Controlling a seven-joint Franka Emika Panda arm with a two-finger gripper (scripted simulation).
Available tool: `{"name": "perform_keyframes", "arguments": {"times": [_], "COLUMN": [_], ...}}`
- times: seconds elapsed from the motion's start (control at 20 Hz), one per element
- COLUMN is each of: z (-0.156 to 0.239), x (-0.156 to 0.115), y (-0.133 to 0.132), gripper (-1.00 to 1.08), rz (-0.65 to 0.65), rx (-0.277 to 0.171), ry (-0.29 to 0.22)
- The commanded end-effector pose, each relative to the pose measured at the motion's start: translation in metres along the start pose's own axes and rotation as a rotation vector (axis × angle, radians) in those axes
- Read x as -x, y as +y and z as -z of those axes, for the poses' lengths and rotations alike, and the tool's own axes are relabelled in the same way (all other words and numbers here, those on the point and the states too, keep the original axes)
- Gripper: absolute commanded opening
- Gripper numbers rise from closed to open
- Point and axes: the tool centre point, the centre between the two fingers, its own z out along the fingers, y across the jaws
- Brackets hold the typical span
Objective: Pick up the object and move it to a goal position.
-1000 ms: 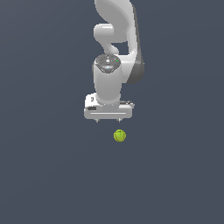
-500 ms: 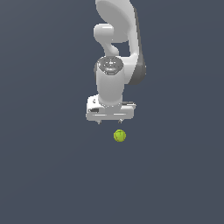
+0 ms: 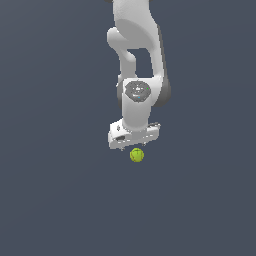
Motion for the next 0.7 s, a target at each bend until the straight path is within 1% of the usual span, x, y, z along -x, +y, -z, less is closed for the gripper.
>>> {"name": "perform_keyframes", "arguments": {"times": [0.0,0.3,0.65], "z": [-0.011,-0.025,-0.031], "x": [-0.004,-0.008,-0.007], "y": [-0.008,-0.019,-0.019], "gripper": [1.00,1.00,1.00], "rz": [0.050,0.111,0.110], "rx": [-0.004,-0.009,-0.010], "ry": [0.003,0.007,0.005]}}
